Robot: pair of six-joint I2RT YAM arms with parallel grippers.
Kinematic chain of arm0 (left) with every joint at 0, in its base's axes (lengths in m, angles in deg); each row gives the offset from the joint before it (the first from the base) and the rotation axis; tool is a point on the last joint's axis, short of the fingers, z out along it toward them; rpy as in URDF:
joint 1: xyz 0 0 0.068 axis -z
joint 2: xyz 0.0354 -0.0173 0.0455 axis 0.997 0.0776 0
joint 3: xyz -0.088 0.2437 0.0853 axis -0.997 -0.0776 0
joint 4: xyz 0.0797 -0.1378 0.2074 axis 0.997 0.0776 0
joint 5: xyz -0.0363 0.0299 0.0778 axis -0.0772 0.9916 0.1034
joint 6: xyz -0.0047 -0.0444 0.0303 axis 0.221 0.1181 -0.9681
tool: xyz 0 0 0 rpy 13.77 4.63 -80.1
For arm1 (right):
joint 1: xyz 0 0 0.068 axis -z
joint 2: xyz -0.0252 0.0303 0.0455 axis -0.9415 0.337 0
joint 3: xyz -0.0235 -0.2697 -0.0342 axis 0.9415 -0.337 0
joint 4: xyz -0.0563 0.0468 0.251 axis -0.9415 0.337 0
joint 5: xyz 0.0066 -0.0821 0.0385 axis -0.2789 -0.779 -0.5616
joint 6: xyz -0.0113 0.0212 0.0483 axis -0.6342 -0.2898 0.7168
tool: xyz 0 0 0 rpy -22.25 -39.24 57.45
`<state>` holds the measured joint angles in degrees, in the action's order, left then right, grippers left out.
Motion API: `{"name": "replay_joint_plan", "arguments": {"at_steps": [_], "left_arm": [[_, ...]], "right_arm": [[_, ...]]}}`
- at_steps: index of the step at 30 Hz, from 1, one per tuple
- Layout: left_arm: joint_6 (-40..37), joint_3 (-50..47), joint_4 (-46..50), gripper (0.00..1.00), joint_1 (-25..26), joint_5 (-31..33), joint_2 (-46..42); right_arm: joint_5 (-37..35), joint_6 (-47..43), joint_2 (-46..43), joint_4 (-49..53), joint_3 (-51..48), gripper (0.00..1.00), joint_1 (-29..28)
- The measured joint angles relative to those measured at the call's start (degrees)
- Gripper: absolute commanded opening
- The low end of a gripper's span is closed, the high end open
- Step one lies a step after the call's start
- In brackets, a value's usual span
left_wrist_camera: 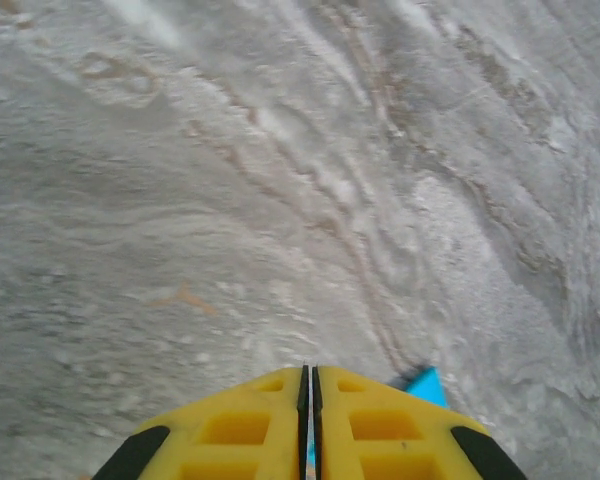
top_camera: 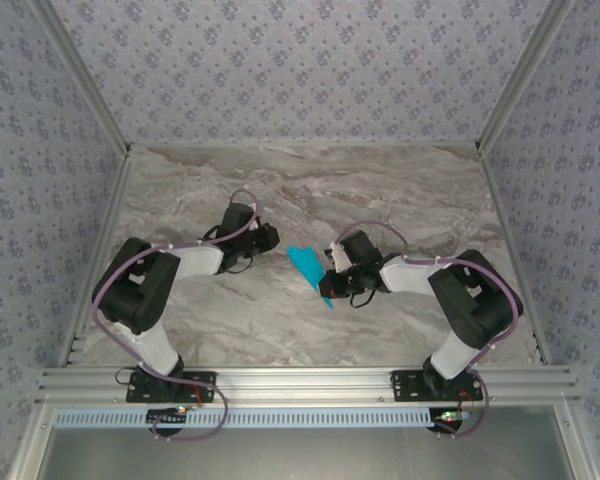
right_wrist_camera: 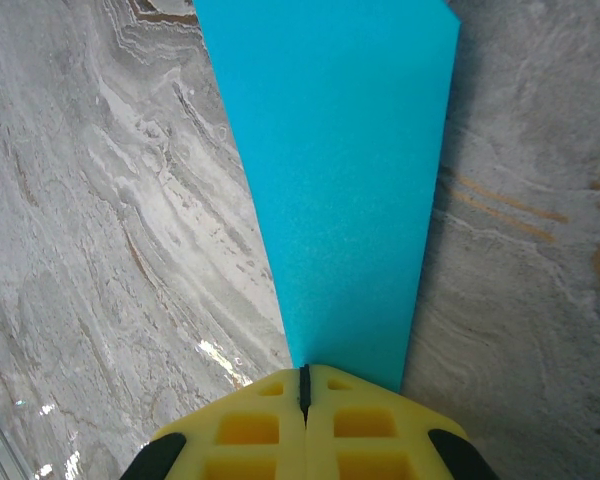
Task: Fold a paper plane with a square sheet of paper (pick it up from the middle)
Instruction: Fold the wing for the fifth time at the center of the table.
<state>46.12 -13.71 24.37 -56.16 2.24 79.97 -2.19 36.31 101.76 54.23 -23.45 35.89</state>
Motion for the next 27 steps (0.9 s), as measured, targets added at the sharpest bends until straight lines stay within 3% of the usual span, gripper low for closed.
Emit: {"name": "replay_joint_plan", "arguments": {"at_steps": [5, 13, 23, 27], "left_arm": [[-0.42, 0.00, 0.15, 0.12, 5.31, 1.18, -0.90], [0.39, 0.07, -1.36, 0.10, 11.28, -3.17, 4.28], [-0.55, 3.30, 3.37, 0.09, 10.88, -1.55, 7.17], [-1.42, 3.30, 3.52, 0.09, 8.22, -1.79, 7.17]], "right_arm": [[-0.13, 0.00, -0.04, 0.00, -0.04, 0.00, -0.07], [-0.13, 0.00, -0.04, -0.11, -0.11, 0.00, -0.07], [-0.15, 0.00, -0.20, -0.55, -0.44, 0.00, -0.07], [-0.15, 0.02, -0.22, -0.68, -0.48, 0.00, -0.07]]}}
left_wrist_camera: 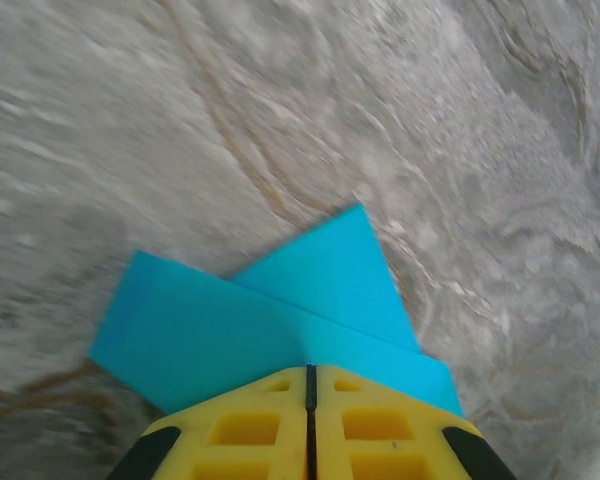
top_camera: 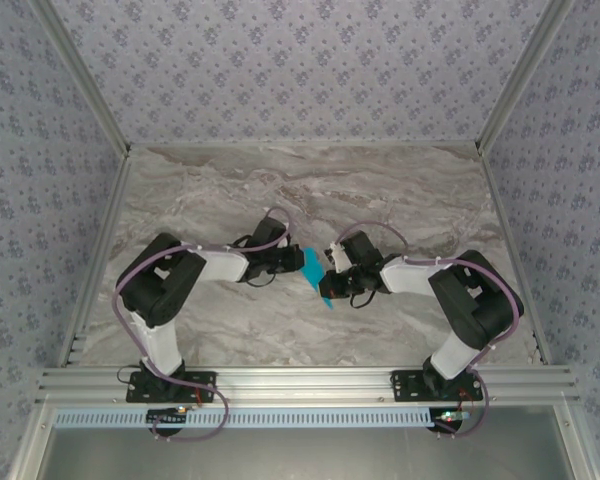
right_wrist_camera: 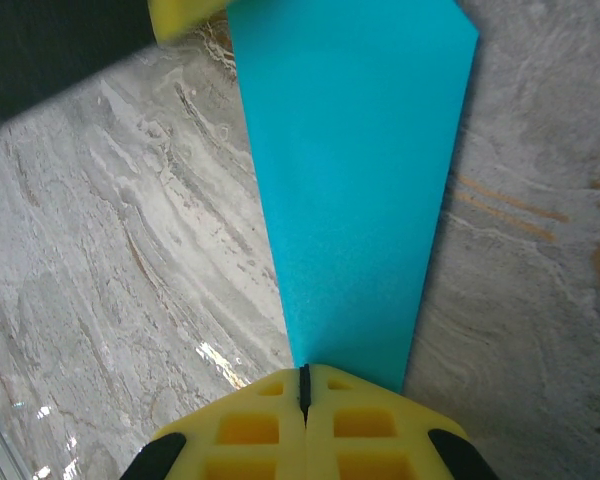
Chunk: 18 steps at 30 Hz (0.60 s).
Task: Fold a paper plane with a square sheet of paper (pick it up from the middle)
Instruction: Fold the wing for the fifth time at the center of the table.
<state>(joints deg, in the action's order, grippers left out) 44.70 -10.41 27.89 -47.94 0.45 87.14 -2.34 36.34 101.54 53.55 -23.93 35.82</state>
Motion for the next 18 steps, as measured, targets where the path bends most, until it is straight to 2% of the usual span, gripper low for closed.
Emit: {"name": "replay_joint_plan", "arguments": {"at_steps": [5, 9, 13, 15, 18], "left_arm": [[-1.64, 0.48, 1.07, 0.12, -4.83, -0.50, 0.00], [-3.65, 3.37, 5.99, 0.20, -7.39, 2.36, 0.00], [-4.63, 7.72, 12.81, 0.31, -8.48, 6.56, 0.00], [-4.79, 10.47, 17.00, 0.44, -8.35, 8.57, -0.04], [-4.26, 13.46, 22.58, 0.57, -7.52, 11.80, -0.83]], "right_arm": [[-0.11, 0.20, -0.04, -0.24, -0.04, 0.01, -0.07], [-1.88, 0.87, -1.05, 0.33, -0.04, 0.07, -0.96], [-5.01, 2.36, -3.80, 4.07, -0.04, 0.26, -1.75], [-7.23, 3.37, -6.93, 5.88, -0.09, 0.37, -1.66], [-11.30, 4.63, -13.79, 6.38, -0.11, 0.50, -1.27]]}}
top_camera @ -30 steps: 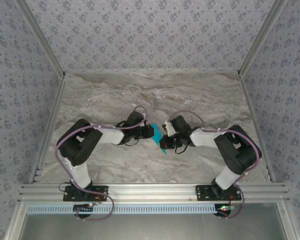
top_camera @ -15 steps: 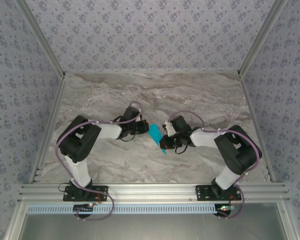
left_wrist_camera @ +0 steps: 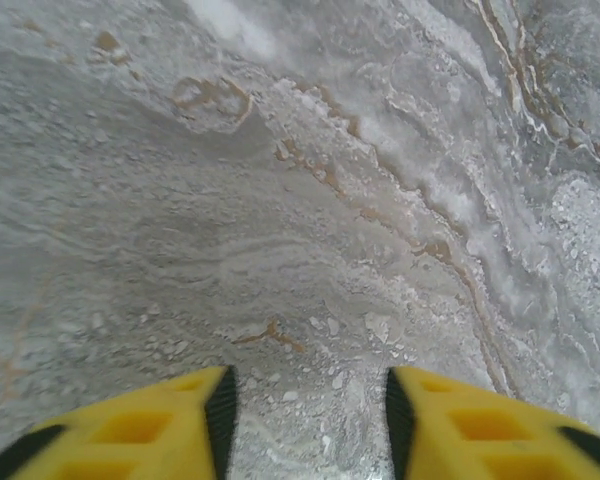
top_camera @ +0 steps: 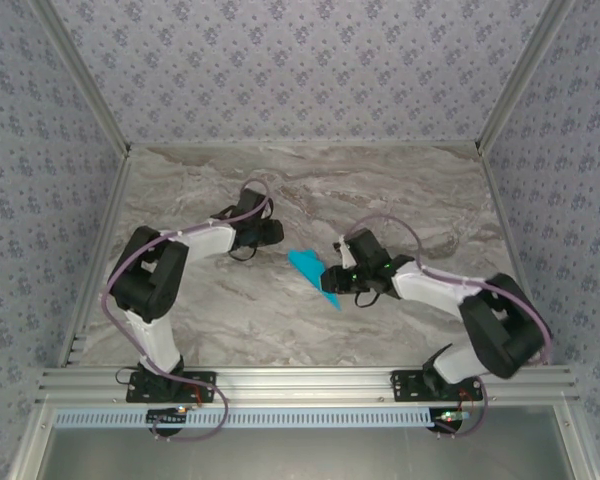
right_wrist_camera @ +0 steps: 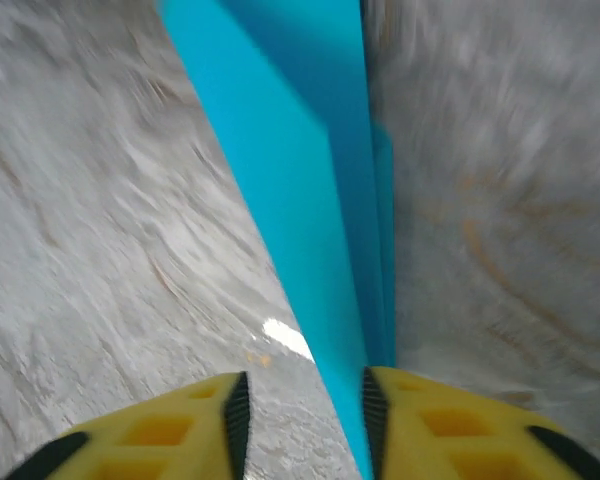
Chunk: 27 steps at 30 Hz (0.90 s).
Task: Fold a paper plane with a square sheet of paper (pick it up from the middle)
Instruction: Fold the wing for the fifth time at the center of the table, then turn over a paper plane at the center of the table.
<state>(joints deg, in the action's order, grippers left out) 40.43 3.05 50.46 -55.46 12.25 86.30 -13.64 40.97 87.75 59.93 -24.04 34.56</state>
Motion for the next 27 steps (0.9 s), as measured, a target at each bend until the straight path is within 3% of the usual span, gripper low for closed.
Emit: {"name": "replay_joint_plan", "arguments": {"at_steps": [7, 10, 13, 19, 27], "left_arm": [[2.25, 6.62, 14.10, 0.91, 6.69, 8.04, -2.14], [4.72, 10.34, 18.97, 0.99, 10.51, 10.78, -2.19], [7.65, 13.66, 22.75, 0.99, 14.58, 12.74, -1.92], [13.11, 19.12, 26.03, 0.99, 21.11, 13.66, 1.73], [21.81, 21.03, 29.00, 0.79, 22.32, 8.22, 8.31]], "right_arm": [[-11.26, 1.55, -12.04, 0.07, -1.97, 0.77, 4.13], [-14.27, 2.40, -13.94, 1.16, -4.74, 0.88, 7.43], [-16.70, 3.45, -15.65, 2.95, -7.37, 1.00, 10.32], [-18.60, 4.20, -19.10, 5.57, -10.03, 1.00, 15.96], [-17.99, 4.66, -20.11, 6.01, -11.30, 0.98, 20.26]]}}
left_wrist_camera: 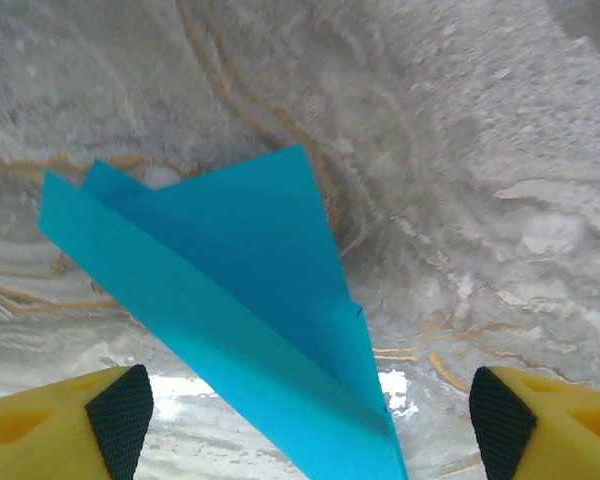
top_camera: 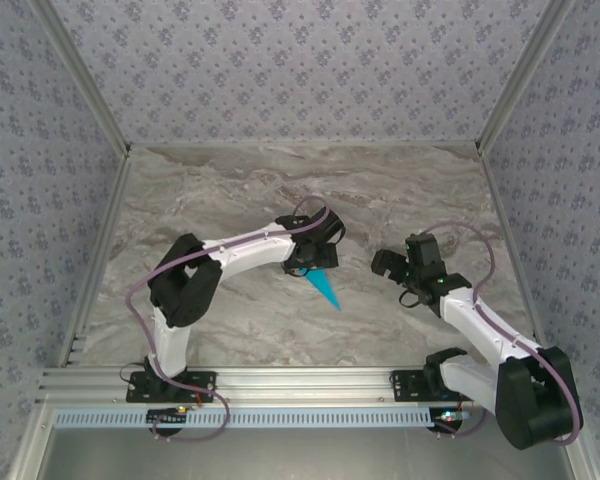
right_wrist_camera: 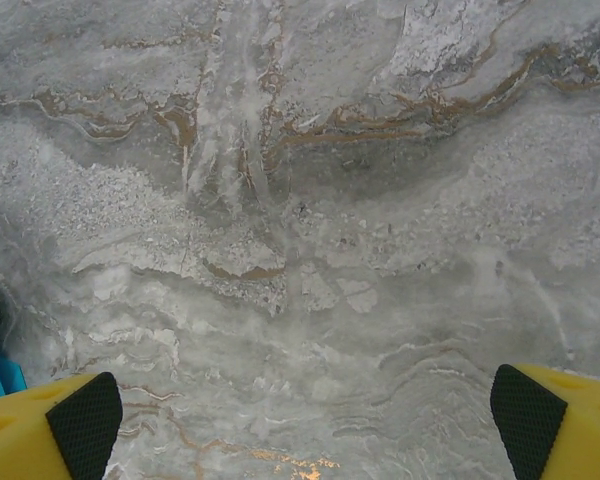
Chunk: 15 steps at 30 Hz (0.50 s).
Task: Fold a paper plane with a square sheet of paper (pick it up from the middle)
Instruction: Turn over a paper plane at the center of the table.
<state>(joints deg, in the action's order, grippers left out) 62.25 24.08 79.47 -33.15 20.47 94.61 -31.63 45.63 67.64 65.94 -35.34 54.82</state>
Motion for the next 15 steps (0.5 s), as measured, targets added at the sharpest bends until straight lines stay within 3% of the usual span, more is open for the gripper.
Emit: {"name": "replay_joint_plan", "arguments": {"at_steps": [15], "left_arm": [[11.45, -5.11, 0.81, 0.39, 0.98, -1.44, -0.79]], "right_arm": [[2.69, 0.63, 1.51, -0.02, -0.31, 0.95, 0.66]]}}
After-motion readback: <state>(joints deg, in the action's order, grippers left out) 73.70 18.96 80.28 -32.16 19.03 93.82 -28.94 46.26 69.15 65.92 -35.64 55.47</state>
